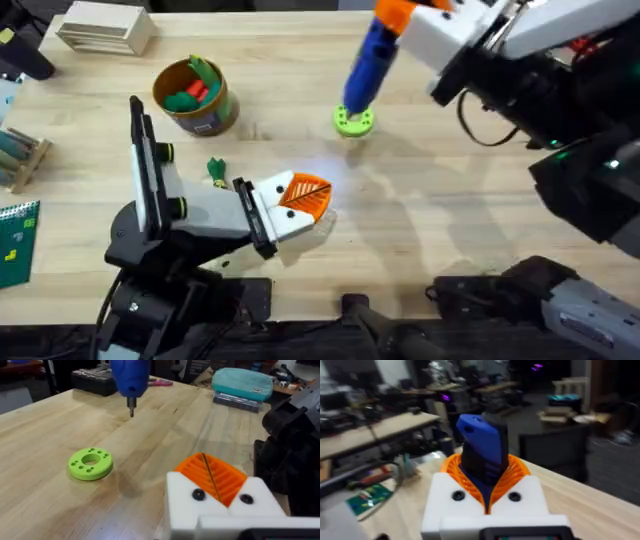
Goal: Pick up the gripper from the table and insert it into the empty holder that is missing its gripper. Then pick up a screw, insert it into the mounting hole, and use the screwdriver to tighten it. Finally, clean up the table by picking up the vegetable and placing it into the bucket.
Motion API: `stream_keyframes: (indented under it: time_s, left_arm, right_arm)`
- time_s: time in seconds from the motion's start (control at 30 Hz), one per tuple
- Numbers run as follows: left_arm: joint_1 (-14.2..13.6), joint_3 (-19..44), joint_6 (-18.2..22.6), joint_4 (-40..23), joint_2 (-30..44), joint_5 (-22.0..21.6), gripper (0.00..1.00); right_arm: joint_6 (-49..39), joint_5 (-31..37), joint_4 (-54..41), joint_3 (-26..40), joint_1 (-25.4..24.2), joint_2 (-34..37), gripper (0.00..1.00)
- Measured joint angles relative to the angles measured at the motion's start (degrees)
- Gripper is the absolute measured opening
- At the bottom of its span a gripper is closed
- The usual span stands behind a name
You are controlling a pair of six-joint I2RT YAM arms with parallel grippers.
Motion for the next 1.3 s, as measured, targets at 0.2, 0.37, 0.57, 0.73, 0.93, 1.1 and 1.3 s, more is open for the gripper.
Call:
stream_keyframes:
  time_s: [0.2, 0.37, 0.57, 0.73, 0.93, 1.1, 1.3]
  left_arm:
    - [0.00, 0.00, 0.00, 0.00, 0.00, 0.00, 0.004]
    - [0.00, 0.00, 0.00, 0.00, 0.00, 0.00, 0.004]
    - [0.00, 0.00, 0.00, 0.00, 0.00, 0.00, 0.004]
    - [0.00, 0.00, 0.00, 0.00, 0.00, 0.01, 0.004]
    - [0.00, 0.00, 0.00, 0.00, 0.00, 0.00, 0.004]
    - [0.00, 0.00, 0.00, 0.00, 0.00, 0.00, 0.004]
    - [0.00, 0.00, 0.00, 0.00, 0.00, 0.01, 0.004]
  right_arm:
    - [1.47, -1.17, 9.01, -0.06, 8.56, -0.02, 0.029]
    - [1.87, -2.09, 9.85, -0.06, 14.13, 0.00, 0.029]
    - [1.89, -2.63, 10.73, -0.06, 18.38, 0.70, 0.029]
    - [1.88, -2.70, 12.66, -0.06, 20.06, 3.42, 0.029]
    - [1.89, -2.74, 13.42, -0.06, 21.53, 4.61, 0.029]
    - [1.89, -2.72, 12.92, -0.06, 21.53, 4.59, 0.029]
    - [1.89, -2.72, 12.08, -0.06, 21.53, 4.61, 0.029]
